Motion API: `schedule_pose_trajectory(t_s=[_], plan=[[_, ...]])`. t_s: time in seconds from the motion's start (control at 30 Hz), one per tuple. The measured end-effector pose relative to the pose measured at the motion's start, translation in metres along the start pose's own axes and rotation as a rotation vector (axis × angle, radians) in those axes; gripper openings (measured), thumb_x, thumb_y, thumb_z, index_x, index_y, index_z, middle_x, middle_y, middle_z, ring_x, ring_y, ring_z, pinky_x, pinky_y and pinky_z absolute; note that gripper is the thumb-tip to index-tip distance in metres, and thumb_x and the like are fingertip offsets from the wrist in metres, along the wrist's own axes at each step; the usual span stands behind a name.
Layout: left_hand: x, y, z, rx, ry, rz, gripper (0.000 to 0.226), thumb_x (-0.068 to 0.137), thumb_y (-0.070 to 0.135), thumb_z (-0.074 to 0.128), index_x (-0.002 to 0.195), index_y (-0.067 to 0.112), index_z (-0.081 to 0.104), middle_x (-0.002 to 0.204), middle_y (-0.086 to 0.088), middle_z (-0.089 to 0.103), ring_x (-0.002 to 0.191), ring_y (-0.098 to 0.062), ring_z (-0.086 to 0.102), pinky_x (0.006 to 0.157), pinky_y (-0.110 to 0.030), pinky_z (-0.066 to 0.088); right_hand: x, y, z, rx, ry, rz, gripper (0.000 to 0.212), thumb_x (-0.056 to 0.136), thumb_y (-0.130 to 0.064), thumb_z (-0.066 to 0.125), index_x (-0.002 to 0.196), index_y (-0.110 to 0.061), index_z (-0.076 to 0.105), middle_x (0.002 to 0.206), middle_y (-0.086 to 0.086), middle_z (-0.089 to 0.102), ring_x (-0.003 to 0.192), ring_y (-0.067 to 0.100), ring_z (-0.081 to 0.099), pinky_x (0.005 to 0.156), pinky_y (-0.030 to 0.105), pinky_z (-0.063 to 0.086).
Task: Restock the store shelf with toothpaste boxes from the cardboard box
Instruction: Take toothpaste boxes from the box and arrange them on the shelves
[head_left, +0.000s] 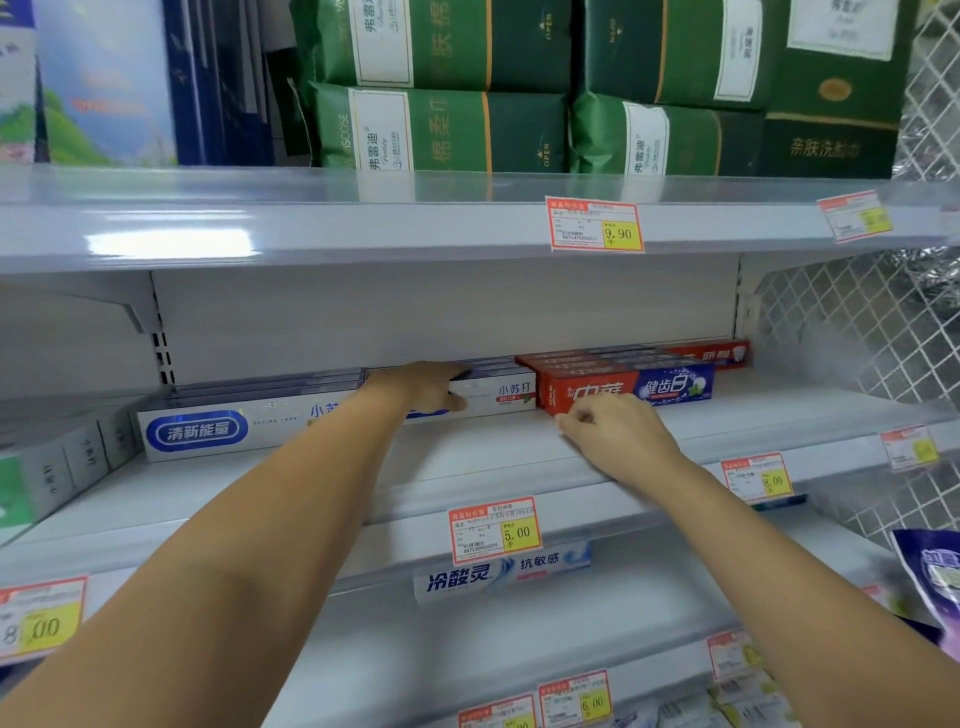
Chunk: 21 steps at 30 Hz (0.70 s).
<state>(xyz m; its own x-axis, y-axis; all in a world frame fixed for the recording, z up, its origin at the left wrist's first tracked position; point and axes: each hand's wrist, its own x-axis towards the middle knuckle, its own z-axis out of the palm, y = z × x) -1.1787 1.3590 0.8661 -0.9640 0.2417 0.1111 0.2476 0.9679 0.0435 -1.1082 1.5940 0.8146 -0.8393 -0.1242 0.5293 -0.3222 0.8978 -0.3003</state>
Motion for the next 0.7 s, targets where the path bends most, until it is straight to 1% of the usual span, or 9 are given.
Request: schedule_pose_trajectory(t_s=[0.07,0.2,0.3,0.4,0.5,0.63,0.67,0.7], plan=[[0.0,-0.001,-0.001,0.009,-0.007,-0.008,0.06,0.097,0.034,0.049,0.15,0.024,0.023,0.148,-0.002,0.039,0.13,-0.027,0.041,0.104,-0.033,0.033,0.0,0.0,0.001,-0.001,0.003,-0.002,0.033,0.095,-0.04,0.046,0.089,-0.018,0.069,0.09,0.002,0.07,0.082,0.021,0.061,0.076,0.032,0.051],[-0.001,0.0,-0.001,0.018,-0.003,-0.013,0.06,0.097,0.028,0.05,0.15,0.02,0.023,0.149,-0.004,0.037,0.13,-0.027,0.04,0.103,-0.029,0.032,0.001,0.001,0.001,0.01,-0.001,0.003,0.032,0.094,-0.039,0.047,0.09,-0.018,0.07,0.088,0.001,0.07,0.08,0.019,0.061,0.075,0.031,0.05],[-0.002,-0.001,-0.001,0.012,0.006,-0.019,0.064,0.097,0.028,0.05,0.151,0.022,0.018,0.152,-0.003,0.033,0.133,-0.027,0.037,0.104,-0.03,0.03,0.001,0.001,0.002,0.011,0.003,-0.001,0.032,0.095,-0.039,0.046,0.089,-0.017,0.069,0.087,0.0,0.07,0.078,0.019,0.061,0.074,0.03,0.049],[-0.001,-0.002,-0.001,0.018,0.012,-0.009,0.062,0.096,0.029,0.051,0.151,0.024,0.021,0.149,-0.002,0.038,0.129,-0.027,0.041,0.1,-0.03,0.033,0.002,0.003,0.003,0.003,0.005,-0.003,0.032,0.094,-0.04,0.046,0.085,-0.018,0.068,0.085,-0.001,0.069,0.078,0.018,0.061,0.074,0.031,0.05],[0.001,-0.003,-0.001,0.001,0.012,0.005,0.059,0.096,0.028,0.051,0.149,0.025,0.026,0.144,-0.002,0.044,0.124,-0.027,0.046,0.095,-0.03,0.034,0.003,0.005,0.005,0.001,0.005,-0.004,0.029,0.094,-0.039,0.047,0.08,-0.021,0.064,0.084,-0.001,0.069,0.075,0.017,0.06,0.07,0.028,0.047],[-0.001,-0.001,0.003,-0.009,0.013,-0.009,0.052,0.094,0.025,0.051,0.143,0.027,0.034,0.135,-0.003,0.052,0.112,-0.025,0.051,0.094,-0.034,0.041,0.002,0.004,0.005,0.022,0.02,0.014,0.029,0.093,-0.038,0.048,0.088,-0.019,0.069,0.087,-0.001,0.07,0.078,0.017,0.061,0.07,0.028,0.047],[-0.004,0.002,0.001,-0.001,0.009,-0.022,0.053,0.093,0.024,0.051,0.143,0.027,0.034,0.134,-0.004,0.053,0.11,-0.025,0.051,0.094,-0.034,0.042,0.002,0.004,0.004,0.035,0.029,0.014,0.028,0.094,-0.037,0.048,0.09,-0.018,0.069,0.089,-0.001,0.07,0.079,0.018,0.061,0.07,0.029,0.048],[-0.008,0.008,-0.003,0.012,0.0,-0.041,0.057,0.092,0.023,0.051,0.145,0.026,0.03,0.136,-0.007,0.051,0.113,-0.027,0.051,0.094,-0.034,0.041,0.001,0.003,0.002,0.057,0.042,0.015,0.027,0.094,-0.038,0.049,0.092,-0.018,0.068,0.089,-0.002,0.069,0.08,0.018,0.06,0.07,0.029,0.048]])
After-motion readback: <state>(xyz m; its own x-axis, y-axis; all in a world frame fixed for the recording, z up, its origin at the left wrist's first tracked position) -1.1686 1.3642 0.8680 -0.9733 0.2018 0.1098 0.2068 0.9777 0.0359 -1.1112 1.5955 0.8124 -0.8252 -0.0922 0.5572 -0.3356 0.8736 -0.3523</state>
